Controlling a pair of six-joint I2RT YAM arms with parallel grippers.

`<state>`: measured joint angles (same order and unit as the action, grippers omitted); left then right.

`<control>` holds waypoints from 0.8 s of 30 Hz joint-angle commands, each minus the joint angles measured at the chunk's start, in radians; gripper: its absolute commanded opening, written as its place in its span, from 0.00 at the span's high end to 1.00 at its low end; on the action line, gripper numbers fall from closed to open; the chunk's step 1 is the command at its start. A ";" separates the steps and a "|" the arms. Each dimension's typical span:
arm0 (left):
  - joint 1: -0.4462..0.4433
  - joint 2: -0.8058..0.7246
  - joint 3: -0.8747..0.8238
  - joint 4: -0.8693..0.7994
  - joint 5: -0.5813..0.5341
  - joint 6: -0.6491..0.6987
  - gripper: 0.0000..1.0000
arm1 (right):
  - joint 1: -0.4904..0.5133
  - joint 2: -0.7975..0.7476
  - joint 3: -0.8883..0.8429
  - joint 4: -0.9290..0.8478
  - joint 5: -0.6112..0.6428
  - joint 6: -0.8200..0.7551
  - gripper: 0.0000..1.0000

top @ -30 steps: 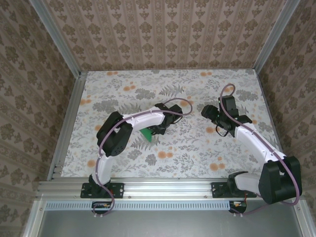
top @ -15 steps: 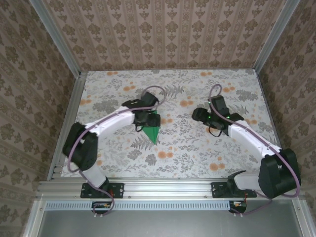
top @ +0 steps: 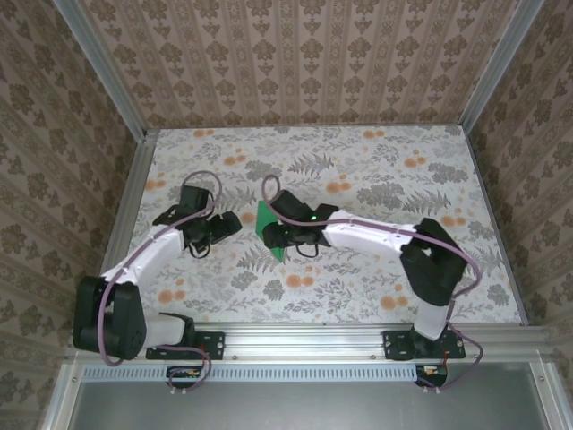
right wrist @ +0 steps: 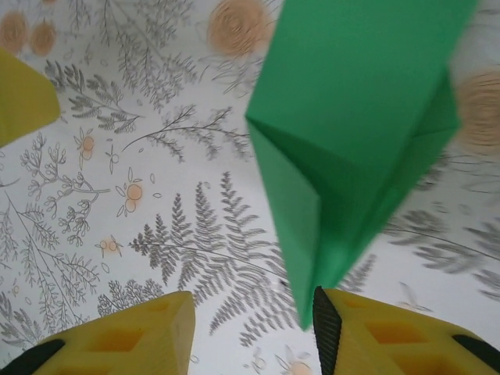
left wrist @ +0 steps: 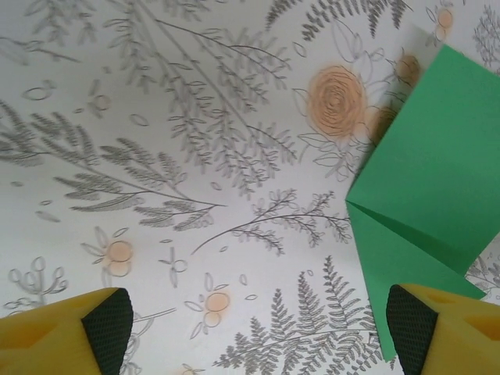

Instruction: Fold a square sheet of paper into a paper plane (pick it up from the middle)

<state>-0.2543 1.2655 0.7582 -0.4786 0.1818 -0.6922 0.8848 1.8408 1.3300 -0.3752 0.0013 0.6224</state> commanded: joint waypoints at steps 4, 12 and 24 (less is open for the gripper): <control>0.040 -0.054 -0.056 0.008 0.048 -0.016 0.11 | 0.009 0.132 0.145 -0.083 0.023 -0.028 0.56; 0.045 -0.043 -0.063 0.018 0.065 -0.015 0.11 | -0.024 0.253 0.223 -0.132 0.104 -0.061 0.57; 0.042 -0.009 -0.059 0.044 0.116 -0.012 0.11 | -0.056 0.281 0.172 -0.133 0.074 -0.137 0.58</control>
<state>-0.2195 1.2476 0.6998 -0.4469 0.2661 -0.6968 0.8326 2.1117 1.5249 -0.4789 0.0753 0.5377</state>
